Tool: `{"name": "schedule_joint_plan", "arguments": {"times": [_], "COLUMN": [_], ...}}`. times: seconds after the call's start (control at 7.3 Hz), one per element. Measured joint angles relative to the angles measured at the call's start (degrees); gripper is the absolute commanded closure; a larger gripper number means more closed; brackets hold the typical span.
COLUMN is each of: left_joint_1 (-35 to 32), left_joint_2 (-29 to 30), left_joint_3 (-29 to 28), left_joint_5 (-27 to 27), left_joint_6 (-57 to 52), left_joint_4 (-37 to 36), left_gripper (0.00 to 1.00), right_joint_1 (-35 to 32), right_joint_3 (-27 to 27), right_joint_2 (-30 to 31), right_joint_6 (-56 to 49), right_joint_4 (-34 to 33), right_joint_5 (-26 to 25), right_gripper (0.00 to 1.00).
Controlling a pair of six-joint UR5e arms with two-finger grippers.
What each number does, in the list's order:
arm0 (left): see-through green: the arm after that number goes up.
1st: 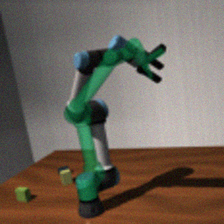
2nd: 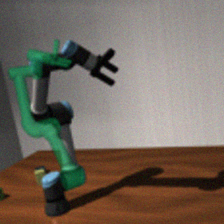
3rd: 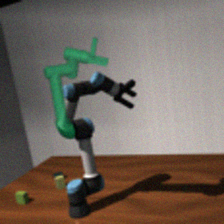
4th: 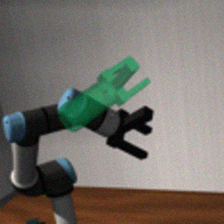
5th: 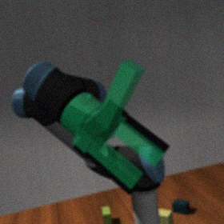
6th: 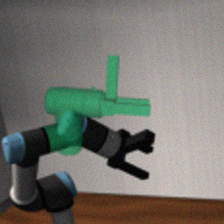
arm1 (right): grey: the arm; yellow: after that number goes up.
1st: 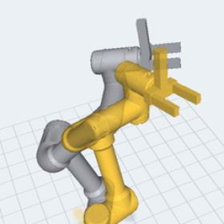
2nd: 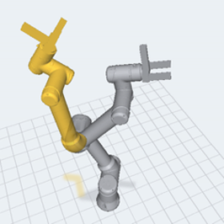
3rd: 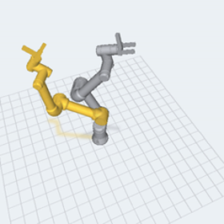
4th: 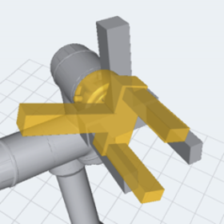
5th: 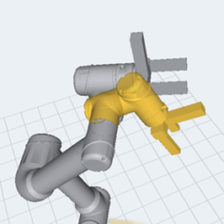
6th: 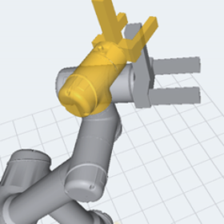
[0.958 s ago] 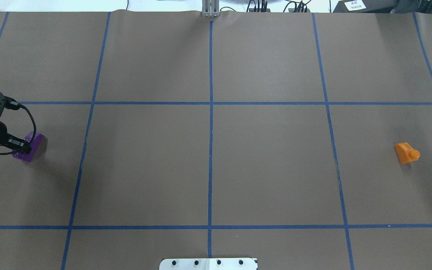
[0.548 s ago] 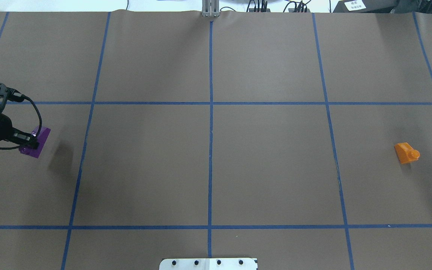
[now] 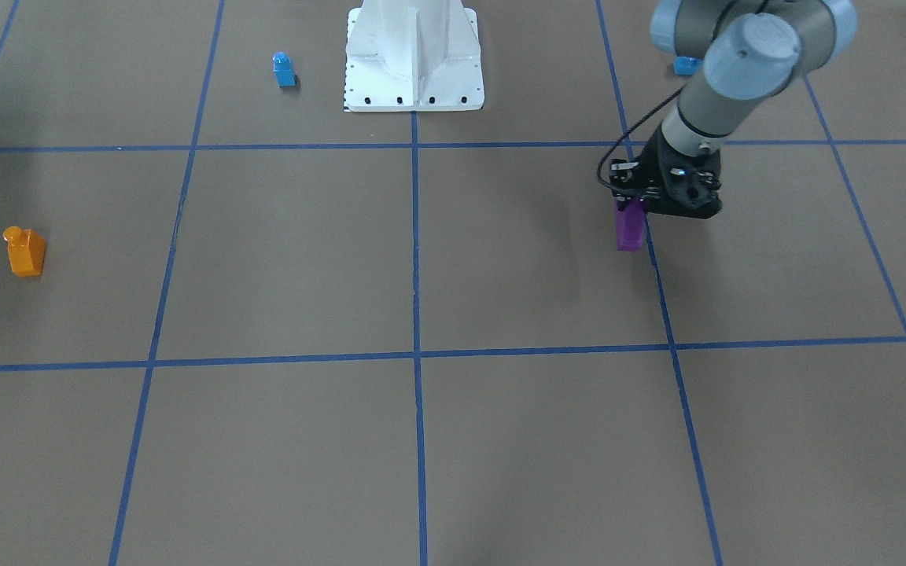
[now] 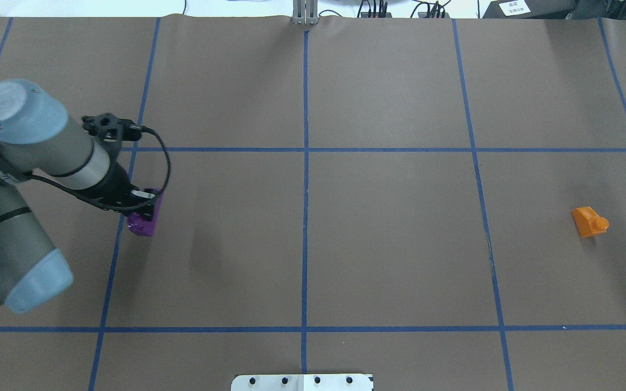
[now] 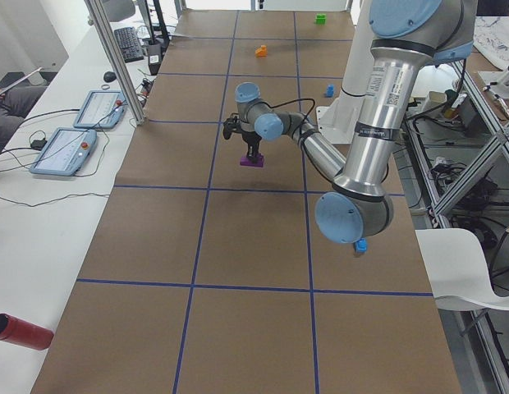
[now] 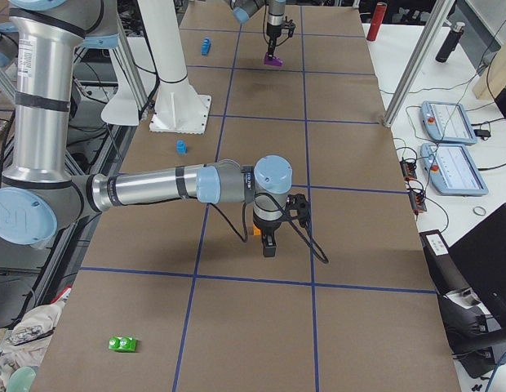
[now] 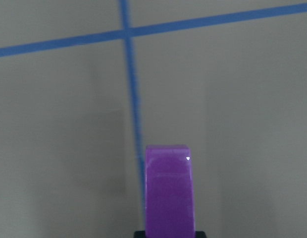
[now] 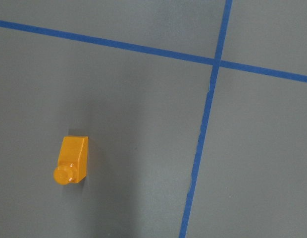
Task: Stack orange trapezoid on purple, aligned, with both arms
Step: 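Carry the purple block with the left gripper to the table center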
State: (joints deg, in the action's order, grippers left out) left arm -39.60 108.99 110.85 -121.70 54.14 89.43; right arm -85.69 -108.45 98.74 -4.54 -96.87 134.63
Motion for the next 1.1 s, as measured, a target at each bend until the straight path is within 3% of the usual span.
{"name": "schedule_joint_plan", "arguments": {"times": [0.55,1.1], "left_joint_1": [7.4,10.4], "left_joint_2": [23.6,33.6], "left_joint_3": [-16.8,-28.6], "left_joint_5": [4.5,7.6], "left_joint_6": [15.6,18.9], "left_joint_4": [-1.4,-0.6], "left_gripper": [1.00,1.00], "right_joint_1": [-0.1,-0.1], "right_joint_3": [-0.2,-0.3], "right_joint_2": [0.0,0.1], "right_joint_6": [0.0,0.0], "right_joint_4": [0.0,0.0], "right_joint_5": [0.0,0.0], "right_gripper": [0.00,0.00]}}
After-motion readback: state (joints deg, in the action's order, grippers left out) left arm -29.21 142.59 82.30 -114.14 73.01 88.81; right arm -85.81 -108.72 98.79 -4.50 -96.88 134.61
